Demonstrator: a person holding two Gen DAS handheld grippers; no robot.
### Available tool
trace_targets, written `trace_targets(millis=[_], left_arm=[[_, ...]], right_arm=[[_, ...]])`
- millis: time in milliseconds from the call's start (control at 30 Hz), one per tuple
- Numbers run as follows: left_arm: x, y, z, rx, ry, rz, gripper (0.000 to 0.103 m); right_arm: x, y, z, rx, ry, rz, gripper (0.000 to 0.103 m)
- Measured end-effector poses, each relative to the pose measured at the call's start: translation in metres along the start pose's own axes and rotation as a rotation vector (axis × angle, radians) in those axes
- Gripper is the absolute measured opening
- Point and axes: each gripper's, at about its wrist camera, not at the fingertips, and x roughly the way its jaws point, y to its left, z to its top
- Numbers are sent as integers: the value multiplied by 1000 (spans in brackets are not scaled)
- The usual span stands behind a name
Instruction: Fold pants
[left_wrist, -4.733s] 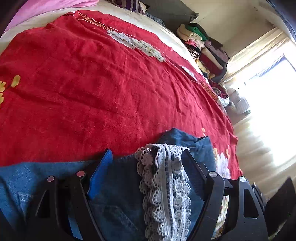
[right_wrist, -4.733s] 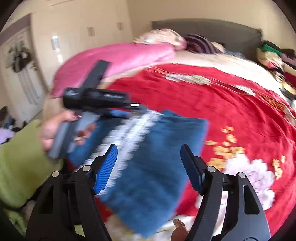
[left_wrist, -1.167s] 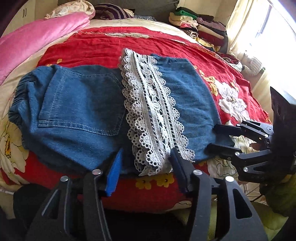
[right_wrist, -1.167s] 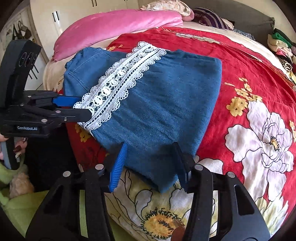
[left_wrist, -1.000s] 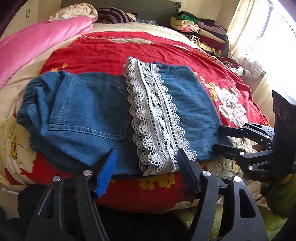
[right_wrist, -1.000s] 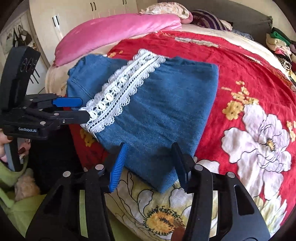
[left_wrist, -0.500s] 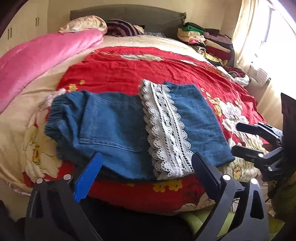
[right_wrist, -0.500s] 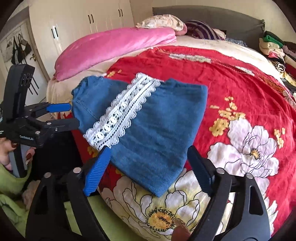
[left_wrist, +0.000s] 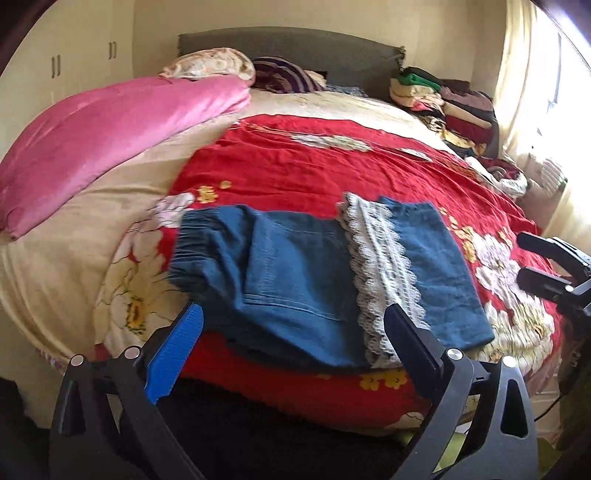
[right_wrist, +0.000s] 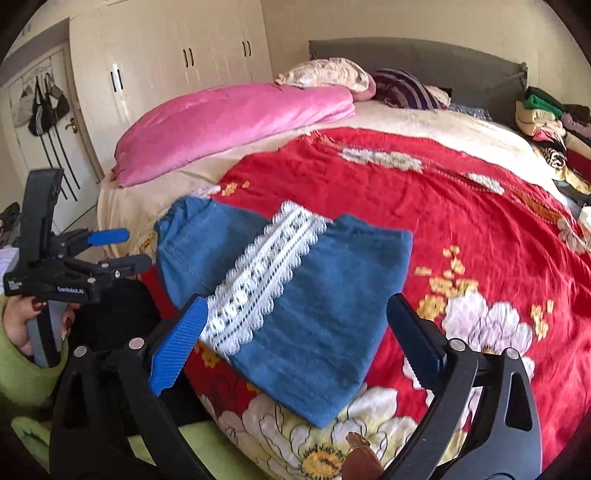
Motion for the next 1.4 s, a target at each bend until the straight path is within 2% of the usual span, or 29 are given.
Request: trace_targets(millis=[467,767,1167,1333,1400], left_arm=[[2,57,-3,-116,0,62,98],[18,87,-11,-183,33,51,98],[46,93,-22,-227,97,-32,98],[57,90,-25,-259,119,-129,98],[60,87,-26,-260,121,-139,96]], right_arm=[[25,29,56,-56,-46,66,93],[68,46,94,-43,-9,157,94],[138,74,126,-111,86,233,94],[167,86,129,-137,137,261,94],[178,92,129,-156,164,276,94]])
